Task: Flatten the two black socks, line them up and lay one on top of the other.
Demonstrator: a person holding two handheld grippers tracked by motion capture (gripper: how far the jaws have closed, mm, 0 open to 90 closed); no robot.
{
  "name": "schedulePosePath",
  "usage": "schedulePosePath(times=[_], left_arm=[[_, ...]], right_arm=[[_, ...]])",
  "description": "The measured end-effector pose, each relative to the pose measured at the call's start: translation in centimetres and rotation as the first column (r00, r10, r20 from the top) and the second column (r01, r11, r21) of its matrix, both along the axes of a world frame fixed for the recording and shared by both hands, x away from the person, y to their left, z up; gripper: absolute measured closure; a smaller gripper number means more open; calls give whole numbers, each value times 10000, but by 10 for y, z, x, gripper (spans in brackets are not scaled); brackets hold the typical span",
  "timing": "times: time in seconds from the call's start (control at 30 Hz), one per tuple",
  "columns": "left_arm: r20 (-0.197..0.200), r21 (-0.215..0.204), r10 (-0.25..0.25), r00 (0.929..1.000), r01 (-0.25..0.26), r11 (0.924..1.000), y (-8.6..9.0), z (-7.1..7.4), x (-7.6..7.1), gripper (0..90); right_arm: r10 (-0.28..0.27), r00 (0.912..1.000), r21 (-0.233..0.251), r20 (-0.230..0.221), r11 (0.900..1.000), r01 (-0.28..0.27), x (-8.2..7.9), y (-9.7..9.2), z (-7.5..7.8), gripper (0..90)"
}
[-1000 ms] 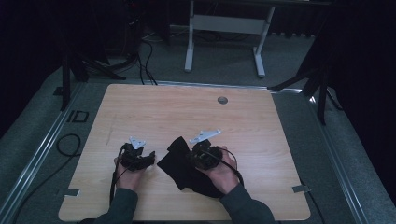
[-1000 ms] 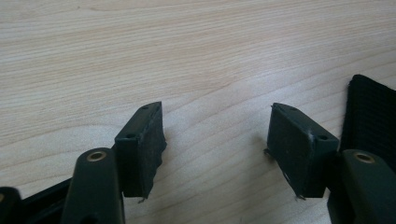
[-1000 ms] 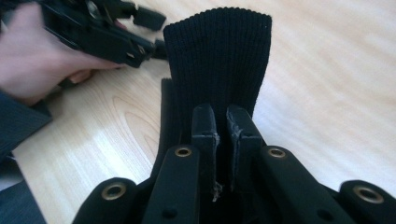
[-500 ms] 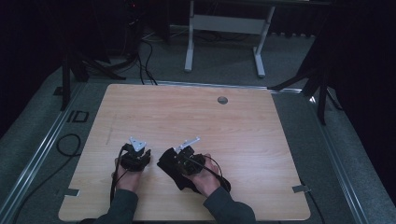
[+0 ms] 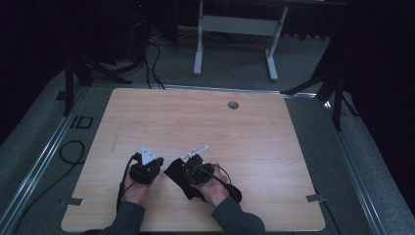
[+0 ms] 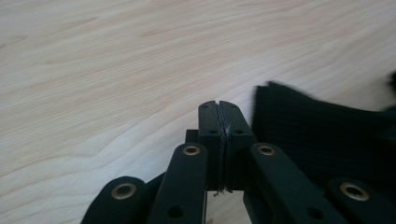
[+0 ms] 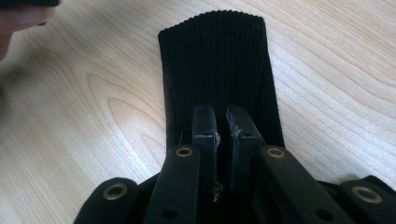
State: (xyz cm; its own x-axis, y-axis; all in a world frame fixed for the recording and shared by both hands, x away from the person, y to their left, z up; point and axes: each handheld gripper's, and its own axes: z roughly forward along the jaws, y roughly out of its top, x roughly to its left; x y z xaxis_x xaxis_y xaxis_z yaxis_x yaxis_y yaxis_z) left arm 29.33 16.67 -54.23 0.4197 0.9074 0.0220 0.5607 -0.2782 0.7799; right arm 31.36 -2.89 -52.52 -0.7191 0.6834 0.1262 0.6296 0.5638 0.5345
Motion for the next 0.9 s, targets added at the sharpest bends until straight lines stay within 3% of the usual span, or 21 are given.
schedulePosePath(times=[0.1, 0.3, 0.5, 0.63, 0.8, 0.9], left_arm=[[29, -69, -607, 9982, 607, 9981, -6, 2, -5, 900], [-181, 55, -1212, 9925, 1214, 9926, -16, -2, -6, 900], [-505, 559, -1381, 9891, 1409, 9885, -25, -10, -2, 900], [-551, 821, -1438, 9881, 1480, 9856, -28, -11, -2, 900], [-602, 789, -1437, 9878, 1482, 9858, -27, -12, -2, 900], [-639, 780, -1412, 9879, 1460, 9862, -27, -12, -2, 900]], right_arm=[[-46, 10000, 1, -45, 10000, 46, 0, 1, -2, 833], [-93, 9999, 11, -143, 10000, 93, 1, 1, -5, 832], [118, 9996, -53, -242, 9999, -119, -1, 3, -10, 819], [370, 9989, 344, -286, 9988, -361, -5, 0, -6, 737], [397, 9991, 868, -114, 9955, -386, -12, -13, 6, 699], [79, 9995, 1104, 302, 9938, -112, -17, -38, 20, 699]])
